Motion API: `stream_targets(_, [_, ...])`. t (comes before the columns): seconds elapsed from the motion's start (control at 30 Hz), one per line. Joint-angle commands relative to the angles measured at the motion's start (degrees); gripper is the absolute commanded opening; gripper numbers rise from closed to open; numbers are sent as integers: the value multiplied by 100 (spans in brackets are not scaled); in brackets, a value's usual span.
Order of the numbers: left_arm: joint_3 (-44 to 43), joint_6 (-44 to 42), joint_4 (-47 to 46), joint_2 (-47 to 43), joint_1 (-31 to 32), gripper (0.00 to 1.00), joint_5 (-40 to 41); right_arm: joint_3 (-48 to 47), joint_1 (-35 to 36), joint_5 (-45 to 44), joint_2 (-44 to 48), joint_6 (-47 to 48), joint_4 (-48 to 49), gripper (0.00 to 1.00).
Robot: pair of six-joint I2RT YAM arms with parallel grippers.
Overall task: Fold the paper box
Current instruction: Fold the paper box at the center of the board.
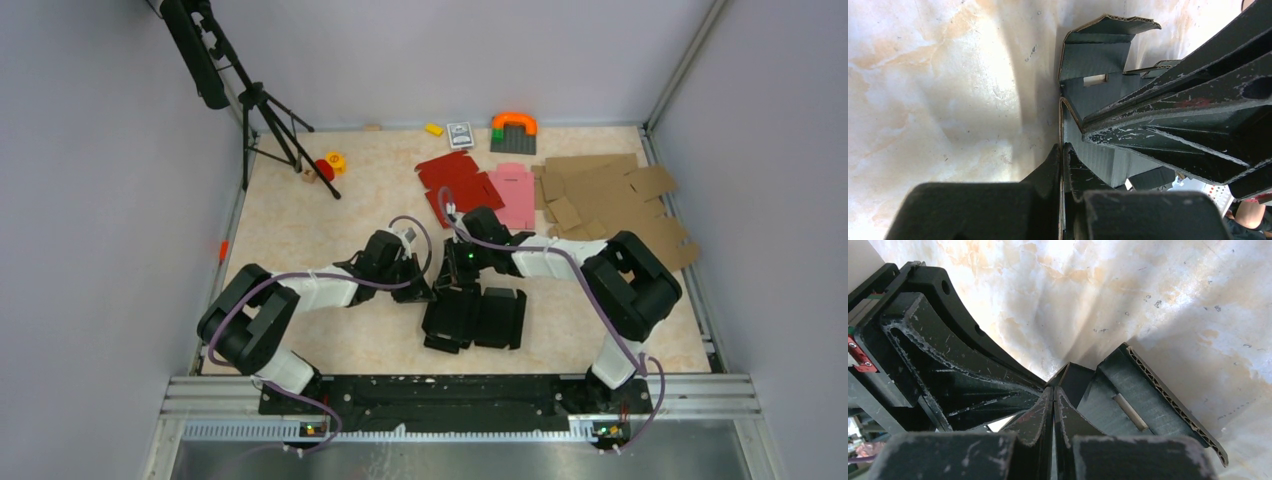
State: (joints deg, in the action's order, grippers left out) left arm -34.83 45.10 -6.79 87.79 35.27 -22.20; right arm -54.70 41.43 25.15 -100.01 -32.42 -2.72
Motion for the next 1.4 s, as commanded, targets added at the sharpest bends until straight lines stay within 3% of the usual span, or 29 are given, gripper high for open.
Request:
stream_targets(0.0, [-42, 67, -382, -55, 34, 0, -5, 148, 142, 61, -36, -214, 313, 0])
stream_targets(0.23, [-24, 121, -455, -34, 72, 0, -22, 618, 137, 113, -79, -1020, 1413, 0])
stream_targets(0.37, [-17, 120, -439, -58, 77, 0, 6, 664, 137, 139, -124, -1096, 1549, 0])
stream_targets(0.7, [-44, 13, -197, -123, 90, 0, 176, 377, 93, -717, 689, -315, 306, 0])
stream_targets(0.93, [-231, -228, 351, -236, 163, 0, 591, 978, -518, -903, 1865, 89, -436, 3])
stream_targets(1.0, [-300, -295, 544, -293, 193, 0, 751, 1158, -727, -885, 2303, 237, -714, 10])
stream_targets(1.03, [-336, -319, 630, -318, 218, 0, 857, 1209, -782, -962, 2601, 323, -919, 21])
stream_targets(1.2, [-626, -407, 1309, -433, 372, 0, 1557, 1444, -847, -1940, 3696, 330, -2125, 88])
stream_targets(1.23, [-708, -408, 1413, -439, 402, 0, 1696, 1576, -866, -2223, 3928, 171, -2355, 94])
stream_targets(1.37, [-775, -330, 1531, -426, 491, 0, 1966, 2159, -939, -2110, 4535, -307, -2346, 96])
